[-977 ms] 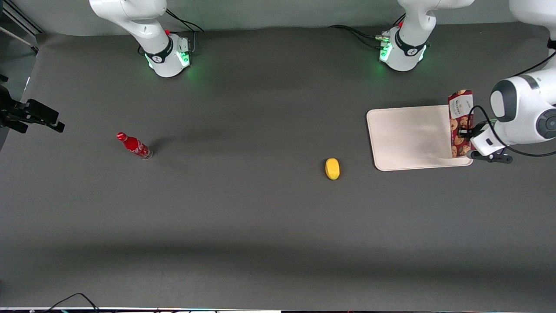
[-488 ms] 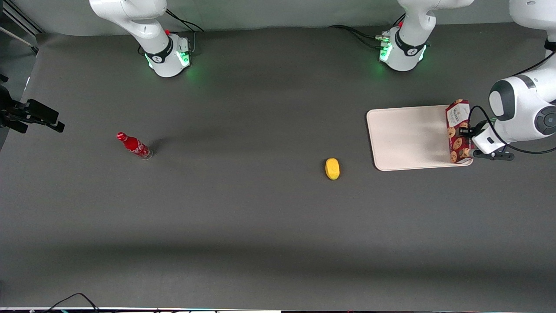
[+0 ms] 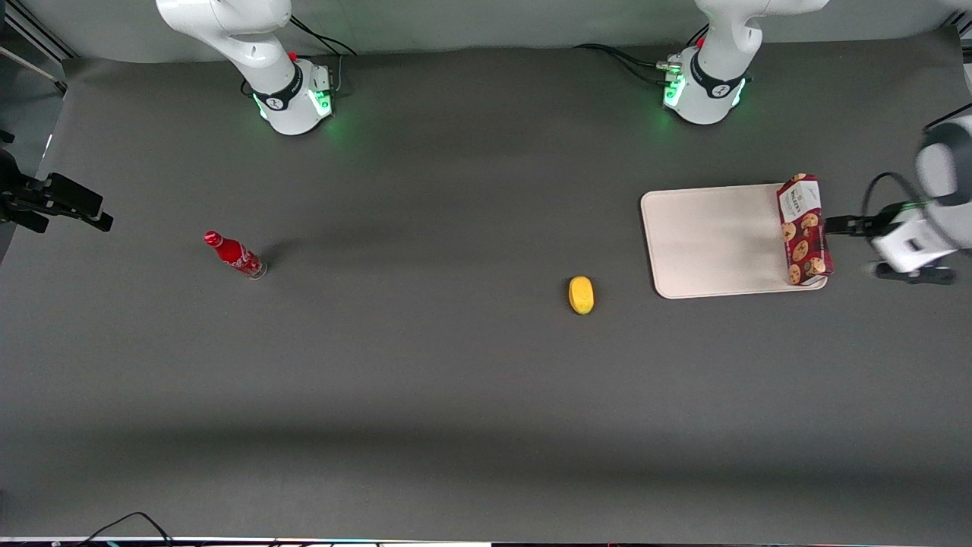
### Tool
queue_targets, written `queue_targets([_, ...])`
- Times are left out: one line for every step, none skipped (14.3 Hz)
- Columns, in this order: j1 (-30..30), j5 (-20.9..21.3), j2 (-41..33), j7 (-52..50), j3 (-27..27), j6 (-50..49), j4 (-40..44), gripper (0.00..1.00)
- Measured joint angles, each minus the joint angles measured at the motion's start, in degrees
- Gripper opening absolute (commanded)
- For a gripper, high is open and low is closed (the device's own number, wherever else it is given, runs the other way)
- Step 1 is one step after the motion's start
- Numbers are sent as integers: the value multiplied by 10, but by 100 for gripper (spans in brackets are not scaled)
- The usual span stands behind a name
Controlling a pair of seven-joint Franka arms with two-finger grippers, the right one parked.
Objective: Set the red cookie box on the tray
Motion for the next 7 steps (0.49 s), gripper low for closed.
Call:
queue_targets([0, 0, -10, 0, -6, -49, 42, 100])
queue_targets([-1, 0, -18, 0, -12, -88, 81, 100])
queue_targets([-1, 0, -23, 0, -19, -123, 119, 100])
queue_targets([-1, 0, -25, -4, -28, -156, 153, 100])
queue_targets([-1, -1, -26, -19, -42, -191, 187, 100])
queue_targets([-2, -1, -26, -44, -61, -226, 222, 100])
queue_targets([-2, -1, -26, -67, -83, -262, 255, 100])
